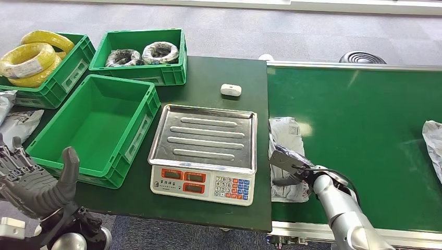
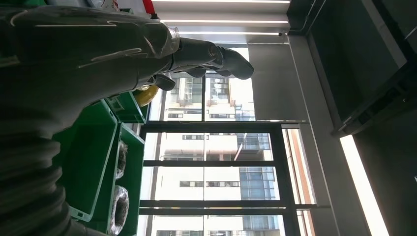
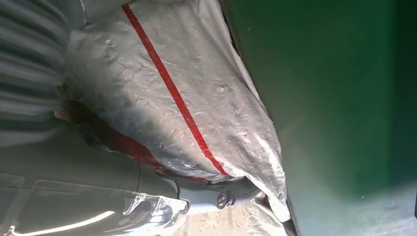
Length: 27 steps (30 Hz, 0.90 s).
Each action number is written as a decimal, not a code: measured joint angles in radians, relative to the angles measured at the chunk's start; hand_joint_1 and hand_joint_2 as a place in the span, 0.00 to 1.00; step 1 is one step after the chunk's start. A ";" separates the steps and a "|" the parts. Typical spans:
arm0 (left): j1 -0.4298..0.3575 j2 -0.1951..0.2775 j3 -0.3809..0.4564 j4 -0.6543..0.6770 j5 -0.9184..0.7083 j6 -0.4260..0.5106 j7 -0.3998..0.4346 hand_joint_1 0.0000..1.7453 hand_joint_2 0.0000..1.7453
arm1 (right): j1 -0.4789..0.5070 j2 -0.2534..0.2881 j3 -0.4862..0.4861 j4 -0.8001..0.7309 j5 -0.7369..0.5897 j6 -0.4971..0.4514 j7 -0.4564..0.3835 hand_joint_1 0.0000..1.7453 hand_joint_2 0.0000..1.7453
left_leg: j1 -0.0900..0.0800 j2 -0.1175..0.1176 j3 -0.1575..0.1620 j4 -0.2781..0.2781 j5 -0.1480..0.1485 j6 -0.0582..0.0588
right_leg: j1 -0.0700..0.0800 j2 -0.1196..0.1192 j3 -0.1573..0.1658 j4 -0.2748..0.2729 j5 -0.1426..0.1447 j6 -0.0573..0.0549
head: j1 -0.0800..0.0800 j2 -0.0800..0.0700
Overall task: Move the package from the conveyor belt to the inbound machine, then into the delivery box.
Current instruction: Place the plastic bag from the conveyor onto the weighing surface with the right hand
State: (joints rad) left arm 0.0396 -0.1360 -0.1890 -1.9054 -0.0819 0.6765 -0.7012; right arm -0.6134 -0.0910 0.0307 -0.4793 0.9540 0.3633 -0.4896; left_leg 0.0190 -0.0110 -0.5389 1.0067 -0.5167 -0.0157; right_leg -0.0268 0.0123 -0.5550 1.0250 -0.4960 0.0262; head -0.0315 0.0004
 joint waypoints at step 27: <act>0.039 0.001 0.019 -0.052 -0.010 0.011 0.000 0.00 1.00 | -0.011 0.002 0.024 -0.053 -0.089 -0.143 0.012 1.00 1.00 | 0.000 0.000 -0.002 0.000 0.000 0.000 | 0.000 0.000 -0.001 0.000 0.000 0.000 | 0.000 0.000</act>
State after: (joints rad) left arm 0.0783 -0.1346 -0.1700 -1.9574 -0.0920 0.6873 -0.7012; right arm -0.6242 -0.0894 0.0544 -0.5327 0.8649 0.2199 -0.4779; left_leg 0.0191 -0.0111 -0.5404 1.0066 -0.5167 -0.0157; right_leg -0.0268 0.0123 -0.5560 1.0251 -0.4960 0.0262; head -0.0314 0.0004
